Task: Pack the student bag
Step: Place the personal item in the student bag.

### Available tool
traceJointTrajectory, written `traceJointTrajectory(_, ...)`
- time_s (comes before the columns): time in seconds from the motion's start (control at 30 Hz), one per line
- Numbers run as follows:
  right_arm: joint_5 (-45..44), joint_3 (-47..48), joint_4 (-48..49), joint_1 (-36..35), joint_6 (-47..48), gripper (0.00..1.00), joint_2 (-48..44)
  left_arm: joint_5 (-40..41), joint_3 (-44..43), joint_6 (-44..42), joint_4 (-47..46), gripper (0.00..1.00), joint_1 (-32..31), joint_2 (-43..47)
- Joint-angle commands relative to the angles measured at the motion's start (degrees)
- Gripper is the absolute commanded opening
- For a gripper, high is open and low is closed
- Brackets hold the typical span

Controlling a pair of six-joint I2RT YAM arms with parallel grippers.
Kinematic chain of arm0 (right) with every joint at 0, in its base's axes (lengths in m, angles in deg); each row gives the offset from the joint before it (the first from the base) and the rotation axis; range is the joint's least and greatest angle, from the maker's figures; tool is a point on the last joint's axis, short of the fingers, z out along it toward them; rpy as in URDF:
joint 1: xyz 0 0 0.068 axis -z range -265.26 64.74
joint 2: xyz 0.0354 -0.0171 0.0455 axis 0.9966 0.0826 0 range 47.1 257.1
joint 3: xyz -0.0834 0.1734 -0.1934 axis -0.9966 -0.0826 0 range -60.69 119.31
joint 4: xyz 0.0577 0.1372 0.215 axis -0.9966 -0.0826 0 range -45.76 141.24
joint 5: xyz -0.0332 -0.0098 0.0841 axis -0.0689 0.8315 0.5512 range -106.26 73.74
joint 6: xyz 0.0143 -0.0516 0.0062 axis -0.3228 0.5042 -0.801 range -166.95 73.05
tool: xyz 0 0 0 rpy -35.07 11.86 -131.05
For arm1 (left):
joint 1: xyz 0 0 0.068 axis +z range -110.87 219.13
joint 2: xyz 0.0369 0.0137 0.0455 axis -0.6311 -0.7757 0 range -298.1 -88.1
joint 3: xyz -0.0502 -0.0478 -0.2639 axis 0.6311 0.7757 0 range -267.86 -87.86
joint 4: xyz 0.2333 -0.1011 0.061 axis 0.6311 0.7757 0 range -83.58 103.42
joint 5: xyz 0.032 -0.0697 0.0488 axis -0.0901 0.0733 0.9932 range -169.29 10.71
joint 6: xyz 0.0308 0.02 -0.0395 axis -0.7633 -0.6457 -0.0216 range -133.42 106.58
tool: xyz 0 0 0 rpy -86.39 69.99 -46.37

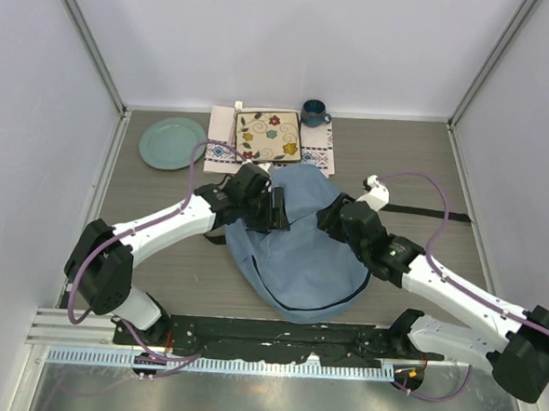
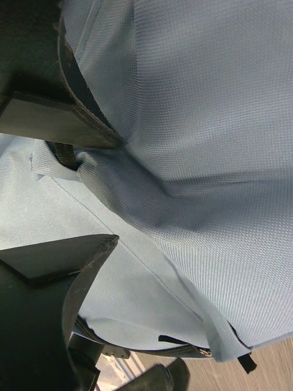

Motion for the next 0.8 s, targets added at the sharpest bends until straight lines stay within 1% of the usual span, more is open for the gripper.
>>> traceJointTrajectory(0.0,1.08,7.56,2.33,0.45,2.79,0.54,5.33,1.57,-0.87,-1.34,1.64,0.62,-0.76,1.70)
traceJointTrajectory(0.07,1.78,9.14,3.03,0.54,3.23,0.53,6.74,2.62,-0.08,-1.08,-0.03,0.64,-0.85,4.34)
traceJointTrajectory(0.13,2.31,9.77,3.91,0.54,3.67,0.50,8.32,5.08,-0.34,-0.99,-0.04,0.65,-0.76,5.66)
traceJointTrajectory(0.17,2.66,9.86,4.44,0.63,3.76,0.45,8.67,5.61,-0.78,-1.33,0.05,0.66,-0.76,6.53)
traceJointTrajectory(0.2,3.19,9.77,4.96,0.89,4.02,0.42,9.55,6.31,-1.13,-1.34,0.23,0.66,-0.76,6.80)
traceJointTrajectory(0.23,5.37,9.77,6.53,1.16,4.55,0.35,10.17,6.93,-1.39,-1.51,0.31,0.68,-0.67,6.80)
traceJointTrajectory(0.3,7.92,10.12,8.04,2.20,4.82,0.27,11.92,7.20,-2.36,-2.04,0.93,0.69,-0.76,6.10)
traceJointTrajectory(0.33,9.24,10.64,8.74,2.82,4.82,0.23,14.54,6.94,-2.80,-2.21,1.45,0.69,-0.67,5.58)
traceJointTrajectory(0.37,11.34,11.52,8.75,3.26,4.30,0.16,15.70,6.67,-3.50,-2.22,2.59,0.68,-0.76,5.05)
traceJointTrajectory(0.43,12.24,12.14,9.19,3.97,3.94,0.10,19.64,5.97,-4.12,-2.22,3.56,0.64,-0.85,3.64)
traceJointTrajectory(0.5,11.55,12.32,9.19,4.41,3.76,0.08,22.11,4.57,-3.07,-1.78,3.04,0.62,-0.85,4.34)
traceJointTrajectory(0.6,12.06,12.05,9.36,6.69,3.76,0.08,26.95,4.65,-0.61,-1.16,2.51,0.61,-0.76,6.71)
traceJointTrajectory(0.63,12.85,12.32,8.23,8.26,4.02,0.05,28.18,4.56,0.00,-0.99,2.34,0.61,-0.76,8.89)
traceJointTrajectory(0.7,11.47,12.85,6.91,8.36,6.12,0.05,27.85,4.91,2.03,-0.81,2.16,0.62,-0.85,11.10)
traceJointTrajectory(0.77,9.97,11.27,7.43,8.36,7.27,0.05,25.91,5.52,3.52,-0.90,2.69,0.63,-0.85,14.27)
